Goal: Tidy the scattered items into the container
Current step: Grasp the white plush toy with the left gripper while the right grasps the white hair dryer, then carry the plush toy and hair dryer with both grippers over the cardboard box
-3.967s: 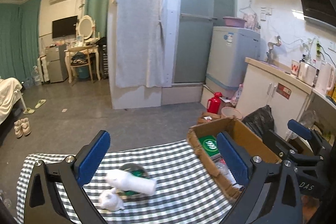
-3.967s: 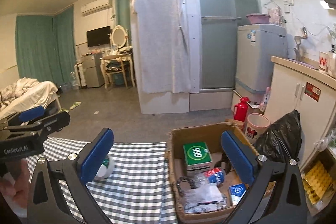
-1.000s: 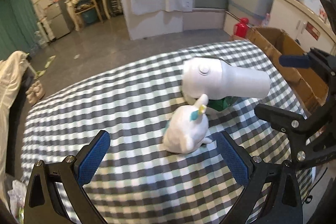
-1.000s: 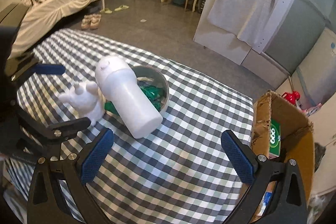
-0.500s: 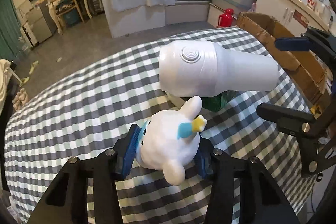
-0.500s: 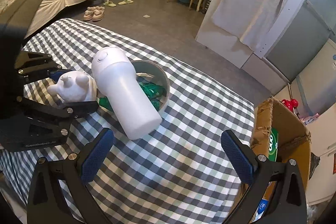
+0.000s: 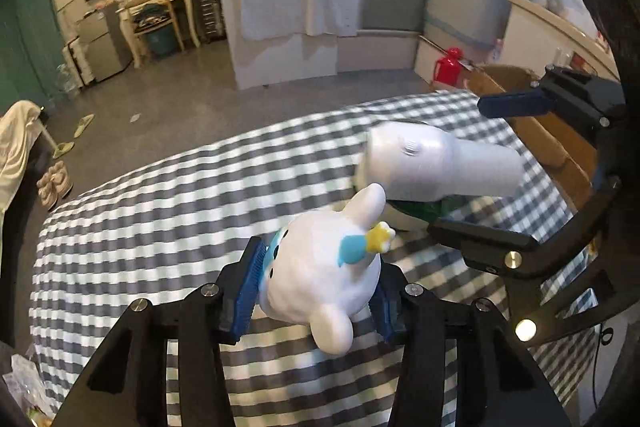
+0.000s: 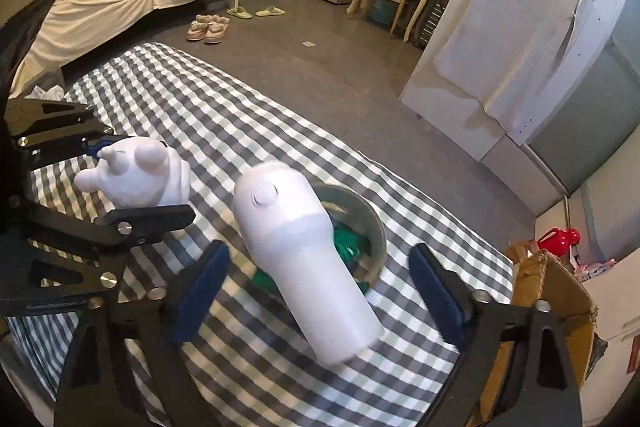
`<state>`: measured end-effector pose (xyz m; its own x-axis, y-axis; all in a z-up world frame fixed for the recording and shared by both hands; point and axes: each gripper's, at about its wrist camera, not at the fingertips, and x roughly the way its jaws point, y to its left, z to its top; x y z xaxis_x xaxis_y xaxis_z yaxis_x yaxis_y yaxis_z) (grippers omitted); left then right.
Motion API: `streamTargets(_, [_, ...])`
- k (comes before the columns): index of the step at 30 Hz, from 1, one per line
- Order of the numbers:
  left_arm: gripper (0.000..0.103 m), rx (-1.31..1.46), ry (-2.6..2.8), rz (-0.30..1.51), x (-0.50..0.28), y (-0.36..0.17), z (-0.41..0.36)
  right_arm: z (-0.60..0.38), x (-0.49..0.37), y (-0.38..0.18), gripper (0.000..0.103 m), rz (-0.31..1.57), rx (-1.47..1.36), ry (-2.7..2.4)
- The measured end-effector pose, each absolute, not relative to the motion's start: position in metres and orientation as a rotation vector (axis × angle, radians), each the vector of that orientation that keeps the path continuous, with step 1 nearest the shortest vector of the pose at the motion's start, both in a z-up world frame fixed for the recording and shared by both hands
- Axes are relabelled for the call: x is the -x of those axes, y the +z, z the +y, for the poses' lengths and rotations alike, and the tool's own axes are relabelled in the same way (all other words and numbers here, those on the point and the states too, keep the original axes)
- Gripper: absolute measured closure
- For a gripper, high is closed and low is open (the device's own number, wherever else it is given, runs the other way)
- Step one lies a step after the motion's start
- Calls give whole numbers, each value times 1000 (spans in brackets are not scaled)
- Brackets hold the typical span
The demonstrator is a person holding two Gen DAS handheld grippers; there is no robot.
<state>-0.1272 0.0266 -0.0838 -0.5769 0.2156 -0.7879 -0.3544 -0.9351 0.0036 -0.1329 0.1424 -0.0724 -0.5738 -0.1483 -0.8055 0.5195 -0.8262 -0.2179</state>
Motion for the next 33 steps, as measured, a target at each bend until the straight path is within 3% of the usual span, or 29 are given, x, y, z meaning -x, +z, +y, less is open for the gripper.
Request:
streamTargets(5, [55,1234,2543,197,129,-81,13,132,146,-81,24,631,-1197,-2392])
streamTargets(8, [55,1234,2551,177,129,-81,8,127,151,-86,38,616,-1220,-2368])
streamTargets(10, [55,1235,2558,168,129,-80,3,125,153,-88,57,601,-1236,-2357])
streamTargets(33, [55,1142,2660,74,119,-47,-12,162,111,-30,60,272,-976,-2559])
